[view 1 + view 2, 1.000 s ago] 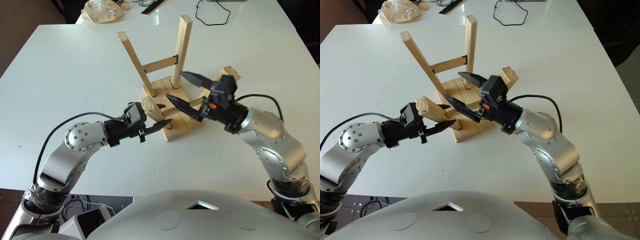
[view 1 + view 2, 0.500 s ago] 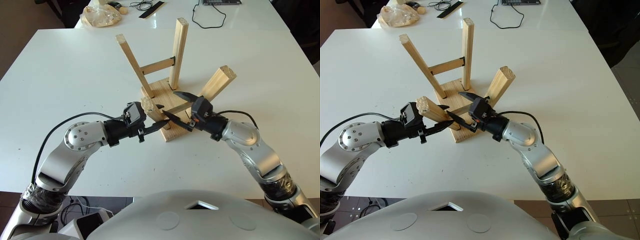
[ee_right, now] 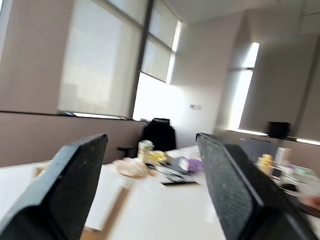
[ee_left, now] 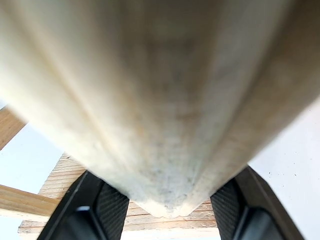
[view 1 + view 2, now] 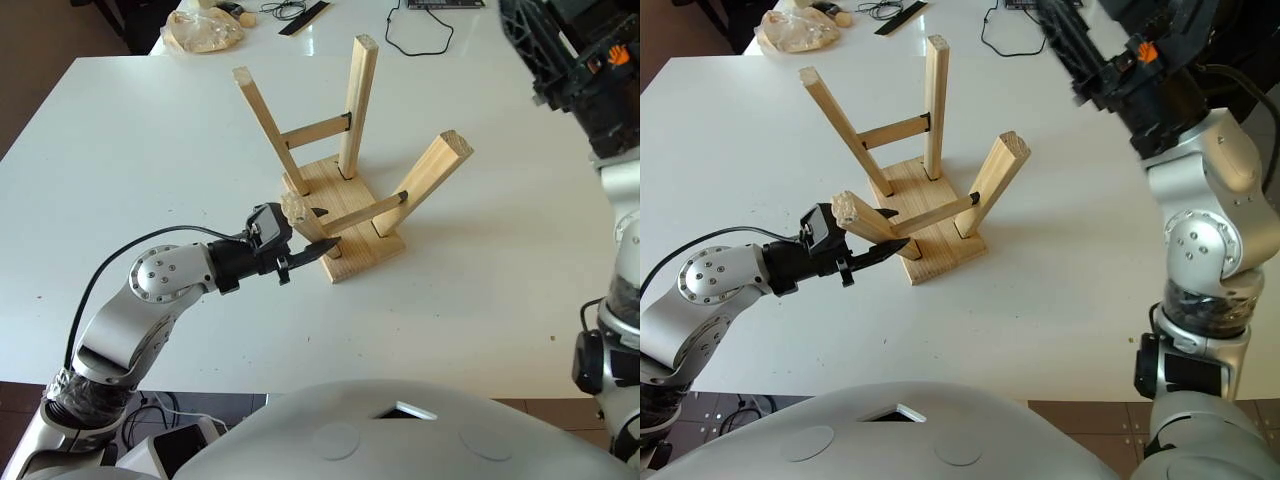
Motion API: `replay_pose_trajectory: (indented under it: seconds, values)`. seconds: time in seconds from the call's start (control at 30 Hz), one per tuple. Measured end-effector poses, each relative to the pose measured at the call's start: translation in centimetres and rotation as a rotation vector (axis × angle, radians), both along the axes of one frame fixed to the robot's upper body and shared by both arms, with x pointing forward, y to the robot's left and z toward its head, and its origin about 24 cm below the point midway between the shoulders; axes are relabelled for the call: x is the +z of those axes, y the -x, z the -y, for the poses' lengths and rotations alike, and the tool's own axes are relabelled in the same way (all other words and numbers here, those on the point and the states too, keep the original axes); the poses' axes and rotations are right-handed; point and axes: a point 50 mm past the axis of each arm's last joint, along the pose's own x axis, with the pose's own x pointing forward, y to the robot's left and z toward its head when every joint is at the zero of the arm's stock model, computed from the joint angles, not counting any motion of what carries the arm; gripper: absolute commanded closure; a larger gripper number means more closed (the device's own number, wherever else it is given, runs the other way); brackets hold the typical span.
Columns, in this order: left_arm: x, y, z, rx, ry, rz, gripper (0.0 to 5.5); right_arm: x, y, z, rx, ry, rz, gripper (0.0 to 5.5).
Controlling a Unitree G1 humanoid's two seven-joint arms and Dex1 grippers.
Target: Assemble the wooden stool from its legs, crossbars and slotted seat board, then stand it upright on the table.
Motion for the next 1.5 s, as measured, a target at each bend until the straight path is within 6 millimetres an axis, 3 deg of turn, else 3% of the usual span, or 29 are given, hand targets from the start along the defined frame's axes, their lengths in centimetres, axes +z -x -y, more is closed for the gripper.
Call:
replay_pose_trajectory:
  seconds: [0.1,0.17,0.27,0.37,0.57,0.73,0.87,0.93,1.0,1.1,1.17,1.27,1.3,1.5]
  values:
    - [0.0,-0.1,0.0,-0.001,0.003,-0.005,3.45,-3.1,-1.8,3.2,-0.258,0.191,-0.055,2.23]
    - [0.0,-0.1,0.0,-0.003,0.001,-0.006,3.45,-5.4,-1.8,3.2,-0.306,0.295,-0.101,2.23]
    - [0.1,-0.1,-0.1,-0.005,-0.003,-0.006,3.45,-7.9,-0.7,-0.9,-0.188,0.352,-0.126,2.23]
    - [0.3,-0.4,0.2,-0.021,-0.01,0.004,3.45,-8.3,1.2,-7.3,0.024,0.265,-0.132,2.23]
    - [0.6,-0.8,0.3,-0.039,-0.025,-0.007,3.45,-8.4,2.1,-7.8,-0.062,0.207,-0.296,2.23]
    - [0.7,-1.2,0.6,-0.057,-0.05,-0.017,3.45,-9.1,2.1,-7.0,-0.062,0.243,-0.332,2.23]
    - [0.6,-1.3,1.0,-0.051,-0.044,-0.028,3.45,-11.6,1.2,-5.2,-0.035,0.35,-0.355,2.23]
    - [0.6,-1.3,1.0,-0.05,-0.044,-0.03,3.45,-12.7,0.3,-2.1,-0.145,0.396,-0.378,2.23]
    - [0.6,-1.4,1.0,-0.049,-0.045,-0.033,3.45,-12.3,-0.7,1.5,-0.302,0.441,-0.355,2.23]
    - [0.6,-1.4,1.0,-0.047,-0.042,-0.037,3.45,-10.6,-1.5,3.4,-0.421,0.477,-0.275,2.23]
    - [0.6,-1.5,0.9,-0.046,-0.042,-0.04,3.45,-10.1,-1.4,1.9,-0.376,0.479,-0.235,2.23]
    - [0.8,-1.5,1.0,-0.046,-0.04,-0.035,3.45,-10.2,0.2,-4.9,-0.119,0.322,-0.252,2.23]
    - [0.9,-1.6,0.9,-0.045,-0.035,-0.029,3.45,-10.4,1.0,-7.2,-0.044,0.189,-0.322,2.23]
    - [1.1,-1.5,0.3,-0.051,-0.044,-0.036,3.45,-10.7,2.1,-8.2,-0.106,0.002,-0.567,2.23]
